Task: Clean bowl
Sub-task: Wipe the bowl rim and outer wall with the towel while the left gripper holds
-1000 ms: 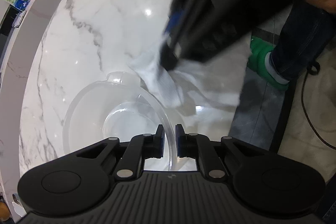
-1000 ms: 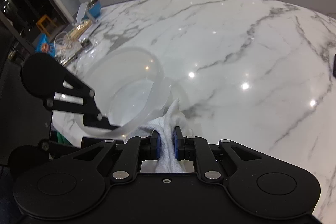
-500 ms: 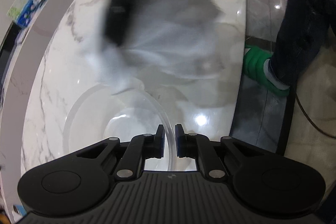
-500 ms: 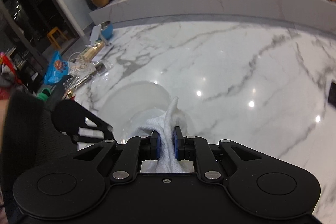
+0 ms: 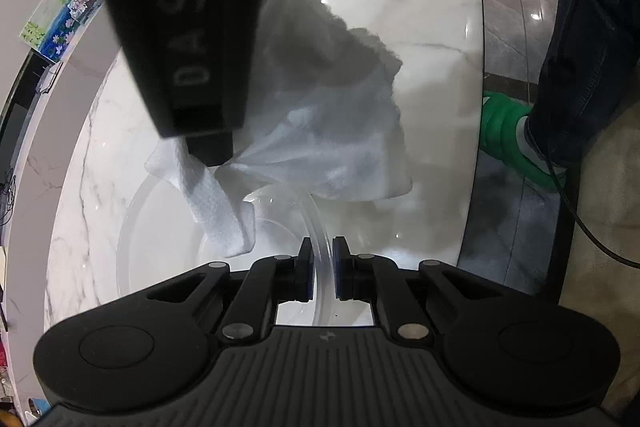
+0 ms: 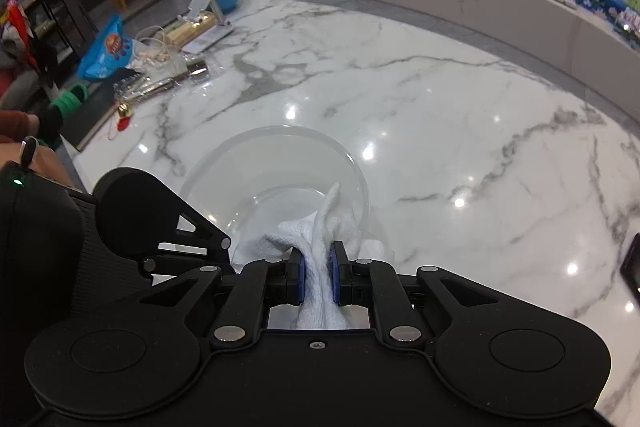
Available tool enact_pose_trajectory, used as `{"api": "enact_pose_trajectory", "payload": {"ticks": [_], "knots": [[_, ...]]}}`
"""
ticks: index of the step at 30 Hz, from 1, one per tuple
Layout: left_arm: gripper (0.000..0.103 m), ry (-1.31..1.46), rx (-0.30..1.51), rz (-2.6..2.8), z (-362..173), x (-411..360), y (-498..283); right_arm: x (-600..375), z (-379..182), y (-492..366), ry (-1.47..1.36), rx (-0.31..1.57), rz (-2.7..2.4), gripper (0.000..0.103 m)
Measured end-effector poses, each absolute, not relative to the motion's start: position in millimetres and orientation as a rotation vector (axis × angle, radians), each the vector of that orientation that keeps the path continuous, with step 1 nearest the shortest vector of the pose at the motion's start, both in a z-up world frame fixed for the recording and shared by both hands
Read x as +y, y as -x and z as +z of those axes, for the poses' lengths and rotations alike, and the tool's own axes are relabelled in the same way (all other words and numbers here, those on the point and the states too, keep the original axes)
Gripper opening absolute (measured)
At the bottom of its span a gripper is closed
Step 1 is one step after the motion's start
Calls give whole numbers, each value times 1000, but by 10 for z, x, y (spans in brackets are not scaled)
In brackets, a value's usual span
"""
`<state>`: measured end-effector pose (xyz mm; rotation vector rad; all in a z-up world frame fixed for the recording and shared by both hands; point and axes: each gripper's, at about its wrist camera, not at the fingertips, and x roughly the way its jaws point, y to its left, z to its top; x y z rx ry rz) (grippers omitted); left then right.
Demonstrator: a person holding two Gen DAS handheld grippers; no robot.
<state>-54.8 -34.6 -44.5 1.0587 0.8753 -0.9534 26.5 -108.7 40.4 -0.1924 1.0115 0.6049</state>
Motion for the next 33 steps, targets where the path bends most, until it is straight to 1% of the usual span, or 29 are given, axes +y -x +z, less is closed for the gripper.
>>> {"api": "enact_pose_trajectory", "payload": {"ticks": [8,19,28,33], "knots": [[8,-1062,882,-936,-494,-274,545,-1045,271,-364,195,1021,560,11],[8,-1061,889,-934,-499,-282,557,-948,252,-254,225,1053,622,11],[8,-1052,900,-942,-504,-351,527,-1083,283,-465,174,1015,520,11],[8,-1051,904,-938,-503,-397,500,-1048,280,-420,180,1027,557,11]]}}
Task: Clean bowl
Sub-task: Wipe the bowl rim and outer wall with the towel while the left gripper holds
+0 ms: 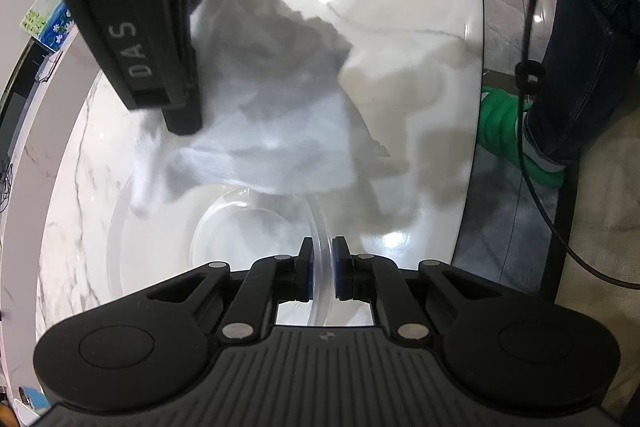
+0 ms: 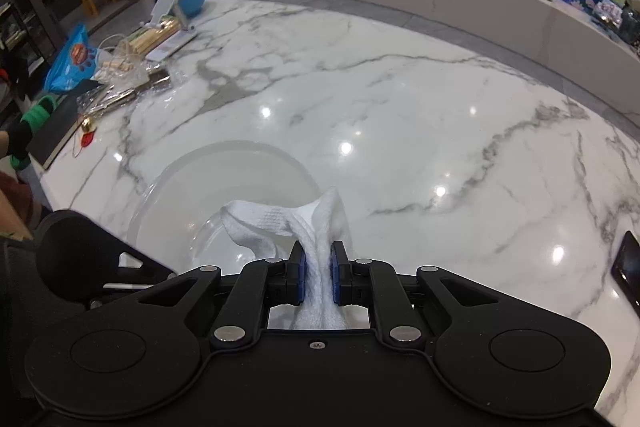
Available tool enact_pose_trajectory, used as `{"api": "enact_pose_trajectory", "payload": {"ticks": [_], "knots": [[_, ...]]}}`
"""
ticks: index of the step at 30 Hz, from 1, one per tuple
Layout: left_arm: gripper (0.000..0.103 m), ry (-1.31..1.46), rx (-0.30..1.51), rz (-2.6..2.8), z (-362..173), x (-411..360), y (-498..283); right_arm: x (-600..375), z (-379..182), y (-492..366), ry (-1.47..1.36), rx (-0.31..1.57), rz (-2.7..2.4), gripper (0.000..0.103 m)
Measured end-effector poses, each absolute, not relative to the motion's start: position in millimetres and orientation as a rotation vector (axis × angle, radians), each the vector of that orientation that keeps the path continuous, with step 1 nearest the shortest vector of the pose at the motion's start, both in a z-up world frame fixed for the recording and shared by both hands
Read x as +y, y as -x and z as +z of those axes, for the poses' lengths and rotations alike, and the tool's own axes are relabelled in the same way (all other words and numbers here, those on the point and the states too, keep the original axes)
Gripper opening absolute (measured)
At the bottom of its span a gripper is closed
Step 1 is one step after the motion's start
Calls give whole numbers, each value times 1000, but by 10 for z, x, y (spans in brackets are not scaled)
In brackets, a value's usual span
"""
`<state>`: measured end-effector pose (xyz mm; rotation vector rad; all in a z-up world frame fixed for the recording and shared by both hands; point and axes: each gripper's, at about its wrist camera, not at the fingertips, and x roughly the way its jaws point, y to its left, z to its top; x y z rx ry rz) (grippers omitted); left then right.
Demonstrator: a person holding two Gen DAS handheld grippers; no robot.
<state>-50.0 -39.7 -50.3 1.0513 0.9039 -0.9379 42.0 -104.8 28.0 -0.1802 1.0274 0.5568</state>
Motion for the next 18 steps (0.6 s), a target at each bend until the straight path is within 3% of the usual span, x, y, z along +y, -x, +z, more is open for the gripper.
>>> {"api": "enact_pose_trajectory", "payload": {"ticks": [18], "knots": [[8,-1035,908,-903,-533,-517,439,-1022,246,-272,188,1060,588,11]]}}
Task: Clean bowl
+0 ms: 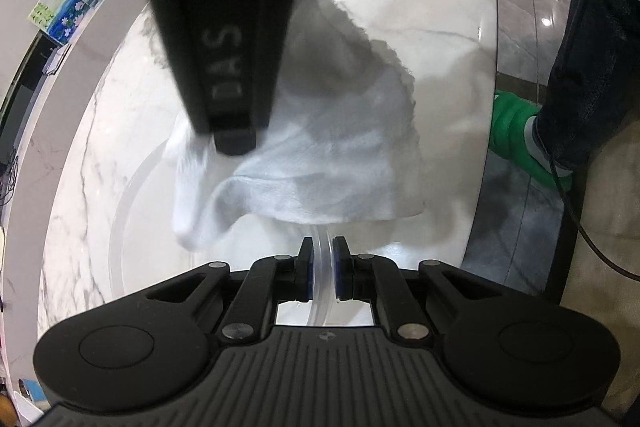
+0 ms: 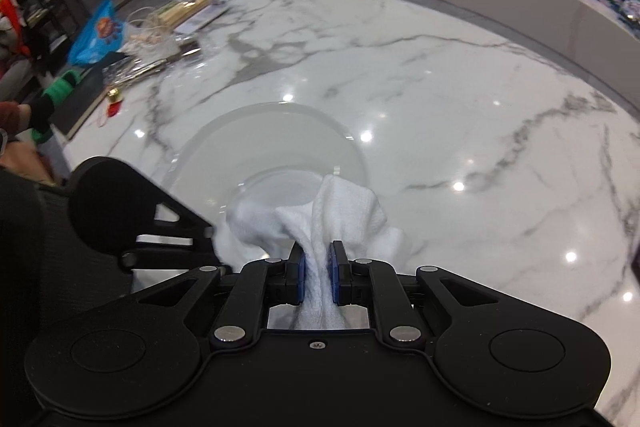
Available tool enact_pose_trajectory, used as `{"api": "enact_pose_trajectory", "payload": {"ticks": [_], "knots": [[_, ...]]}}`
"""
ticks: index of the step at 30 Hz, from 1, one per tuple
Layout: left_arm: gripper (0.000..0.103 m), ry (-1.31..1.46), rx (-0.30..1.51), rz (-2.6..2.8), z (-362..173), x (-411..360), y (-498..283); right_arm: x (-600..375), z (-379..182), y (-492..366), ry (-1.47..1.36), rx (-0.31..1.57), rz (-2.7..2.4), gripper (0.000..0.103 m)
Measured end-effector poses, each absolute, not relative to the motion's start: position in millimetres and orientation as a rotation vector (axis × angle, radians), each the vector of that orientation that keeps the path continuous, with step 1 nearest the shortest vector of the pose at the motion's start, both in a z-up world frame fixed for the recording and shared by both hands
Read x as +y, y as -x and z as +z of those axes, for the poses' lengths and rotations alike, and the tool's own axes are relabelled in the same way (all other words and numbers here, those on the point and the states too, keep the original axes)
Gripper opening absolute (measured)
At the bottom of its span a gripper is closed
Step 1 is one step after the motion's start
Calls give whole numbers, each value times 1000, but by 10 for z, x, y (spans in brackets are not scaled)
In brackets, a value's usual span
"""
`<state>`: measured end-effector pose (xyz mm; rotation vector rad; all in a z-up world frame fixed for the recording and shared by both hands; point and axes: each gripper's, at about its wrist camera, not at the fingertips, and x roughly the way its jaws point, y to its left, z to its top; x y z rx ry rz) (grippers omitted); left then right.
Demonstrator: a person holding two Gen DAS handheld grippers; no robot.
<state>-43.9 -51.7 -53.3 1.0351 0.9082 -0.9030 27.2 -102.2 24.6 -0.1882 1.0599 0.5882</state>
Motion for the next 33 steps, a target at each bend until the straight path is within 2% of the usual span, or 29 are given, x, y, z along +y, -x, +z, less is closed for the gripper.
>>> {"api": "enact_pose_trajectory", "payload": {"ticks": [5,11,16,24,26,28,33], "knots": [[8,-1008,916,-866,-560,-558,414,-1103,254,-116,129,1034,556,11],[10,-950,917,-800,-592,-552,391,-1227,374,293,52,893,471,10],[12,-903,898,-763,-590,-574,388,-1382,398,375,-32,880,446,10],[13,-768,894,-703,-316,-722,68,-1745,517,583,-138,826,370,10],[12,-741,909,-683,-306,-757,-7,-1862,541,655,-176,812,349,10],[6,-682,940,-648,-274,-777,-94,-1976,540,713,-204,805,337,10],[7,-704,981,-640,-240,-1022,-123,-2245,527,836,-262,793,309,10]]}}
